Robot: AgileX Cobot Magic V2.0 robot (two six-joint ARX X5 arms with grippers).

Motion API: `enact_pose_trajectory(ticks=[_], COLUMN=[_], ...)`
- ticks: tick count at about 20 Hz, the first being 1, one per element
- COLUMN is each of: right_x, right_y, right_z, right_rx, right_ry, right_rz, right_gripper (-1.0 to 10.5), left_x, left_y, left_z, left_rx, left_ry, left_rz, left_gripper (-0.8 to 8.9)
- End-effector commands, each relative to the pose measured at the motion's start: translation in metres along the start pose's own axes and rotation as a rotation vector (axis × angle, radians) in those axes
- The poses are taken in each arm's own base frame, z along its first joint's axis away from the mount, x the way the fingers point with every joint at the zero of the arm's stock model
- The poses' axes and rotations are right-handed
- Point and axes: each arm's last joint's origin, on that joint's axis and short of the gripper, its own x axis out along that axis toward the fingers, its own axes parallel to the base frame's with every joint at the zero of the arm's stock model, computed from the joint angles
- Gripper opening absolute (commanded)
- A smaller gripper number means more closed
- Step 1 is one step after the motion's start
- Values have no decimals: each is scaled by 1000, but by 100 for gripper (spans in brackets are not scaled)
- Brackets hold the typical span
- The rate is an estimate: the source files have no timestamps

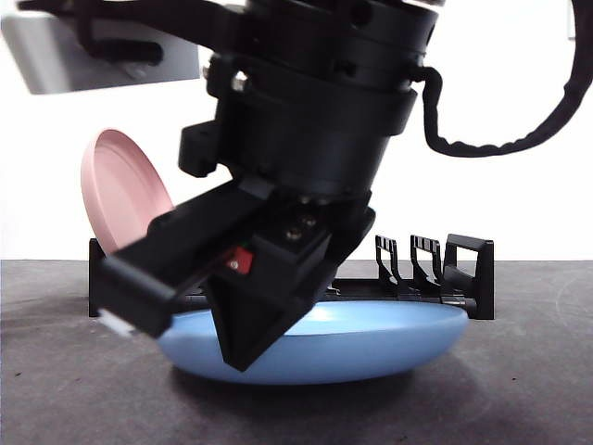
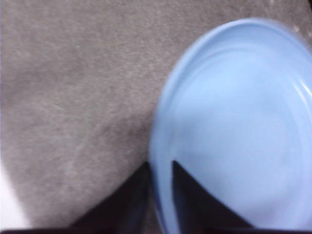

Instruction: Place the plate

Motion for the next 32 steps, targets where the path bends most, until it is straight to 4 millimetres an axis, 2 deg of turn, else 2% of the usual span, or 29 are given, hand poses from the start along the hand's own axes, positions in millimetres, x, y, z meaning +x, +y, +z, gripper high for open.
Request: enact_pose_trajectory(ticks=[1, 4, 7, 10, 11, 13, 17, 21, 25, 28, 32], right_x=[4, 3, -9, -40, -52, -83, -119, -145, -165, -178, -192], right_y=[3, 5, 10, 7, 2, -20, -63, -112, -160, -191, -234], right_z=[1, 4, 21, 52, 62, 80, 89, 76, 48, 23, -24], right_rx=[-33, -28, 11, 86, 105, 148, 220, 273, 313, 356, 496], right_ry=[8, 1, -48, -117, -140, -214, -327, -413, -410, -380, -313], right_rz=[-2, 108, 324, 572, 595, 561, 437, 253, 50, -63, -183], right_gripper=[180, 229, 238, 238, 237, 238, 238, 237, 237, 237, 237], left_x=[-5, -5, -5, -5, -5, -4, -4, -4, -4, -4, -6], left_y=[-2, -2, -2, -2, -2, -3, -4, -5, -5, -5, -7], left_z=[5, 5, 5, 5, 5, 5, 5, 8, 11, 15, 26], left_rx=[26, 26, 26, 26, 26, 29, 27, 11, 27, 42, 49], left_ry=[-26, -25, -26, -25, -26, -24, -26, -47, -83, -119, -222], left_rz=[3, 3, 3, 3, 3, -1, -9, -13, -14, -15, -28], left_gripper=[344, 344, 344, 344, 344, 344, 344, 344, 344, 344, 344])
